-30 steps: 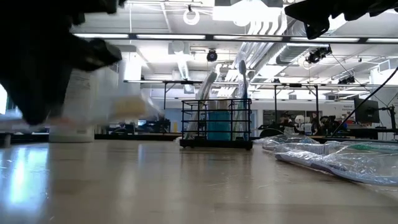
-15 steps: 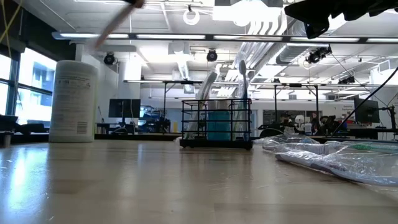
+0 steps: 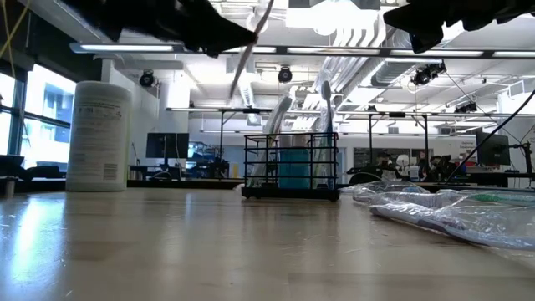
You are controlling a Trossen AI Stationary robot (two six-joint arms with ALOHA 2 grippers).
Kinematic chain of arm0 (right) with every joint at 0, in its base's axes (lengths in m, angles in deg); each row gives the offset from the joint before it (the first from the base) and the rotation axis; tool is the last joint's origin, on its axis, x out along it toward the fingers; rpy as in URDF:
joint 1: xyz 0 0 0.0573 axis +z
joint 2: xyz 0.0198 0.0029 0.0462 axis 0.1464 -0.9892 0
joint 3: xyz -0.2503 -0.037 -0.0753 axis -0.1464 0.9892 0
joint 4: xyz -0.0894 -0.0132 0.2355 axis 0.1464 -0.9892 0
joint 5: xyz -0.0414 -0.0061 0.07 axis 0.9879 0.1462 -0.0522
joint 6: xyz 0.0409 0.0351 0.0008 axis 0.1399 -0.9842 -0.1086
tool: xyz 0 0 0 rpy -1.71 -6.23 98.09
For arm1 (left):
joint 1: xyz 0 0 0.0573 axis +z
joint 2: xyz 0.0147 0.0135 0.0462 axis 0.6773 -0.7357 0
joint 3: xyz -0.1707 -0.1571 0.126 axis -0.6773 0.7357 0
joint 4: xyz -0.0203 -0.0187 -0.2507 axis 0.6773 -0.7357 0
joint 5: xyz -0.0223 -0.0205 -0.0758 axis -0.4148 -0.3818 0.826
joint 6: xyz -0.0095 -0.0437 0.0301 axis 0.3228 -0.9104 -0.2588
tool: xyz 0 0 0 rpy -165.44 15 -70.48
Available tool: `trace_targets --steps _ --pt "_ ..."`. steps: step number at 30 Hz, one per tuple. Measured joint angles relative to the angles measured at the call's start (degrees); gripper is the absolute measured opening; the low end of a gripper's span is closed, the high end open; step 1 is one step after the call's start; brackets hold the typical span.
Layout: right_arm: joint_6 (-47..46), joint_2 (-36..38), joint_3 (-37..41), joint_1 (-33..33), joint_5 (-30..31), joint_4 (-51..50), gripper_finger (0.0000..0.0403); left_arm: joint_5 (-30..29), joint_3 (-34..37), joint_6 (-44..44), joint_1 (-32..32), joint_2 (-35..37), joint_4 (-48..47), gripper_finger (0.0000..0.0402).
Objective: Pick & Place toothbrushing station
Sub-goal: Put the bottom orange toothbrush into the mesh organizer
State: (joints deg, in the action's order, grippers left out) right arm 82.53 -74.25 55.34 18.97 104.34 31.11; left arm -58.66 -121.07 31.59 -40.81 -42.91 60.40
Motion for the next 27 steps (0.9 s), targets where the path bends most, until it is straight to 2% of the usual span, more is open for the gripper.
trace_targets --steps 3,5,12,16,20,27 --pt "0.0 0.0 0.0 0.0 0.0 -0.3 0.0180 0.0 5.4 -2.0 2.8 -1.0 15.1 0.0019" --pt "0.0 0.0 0.0 0.0 0.0 -0.6 0.0180 0.4 7.3 -3.7 4.5 -1.3 20.1 0.0023" --pt "0.5 0.0 0.0 0.0 0.4 -0.3 0.0180 1.5 7.9 -10.6 8.5 -3.8 28.3 0.0017" --pt "1.1 0.0 0.0 0.0 0.3 1.0 0.0180 1.5 7.8 -12.2 8.8 -8.3 33.9 0.0017" --pt "1.3 0.0 0.0 0.0 0.3 1.0 0.0180 -1.2 7.8 -12.3 9.7 -13.1 37.0 0.0017" --pt "1.3 0.0 0.0 0.0 0.2 0.3 0.0180 1.1 7.8 -15.7 13.2 -21.0 48.3 0.0017"
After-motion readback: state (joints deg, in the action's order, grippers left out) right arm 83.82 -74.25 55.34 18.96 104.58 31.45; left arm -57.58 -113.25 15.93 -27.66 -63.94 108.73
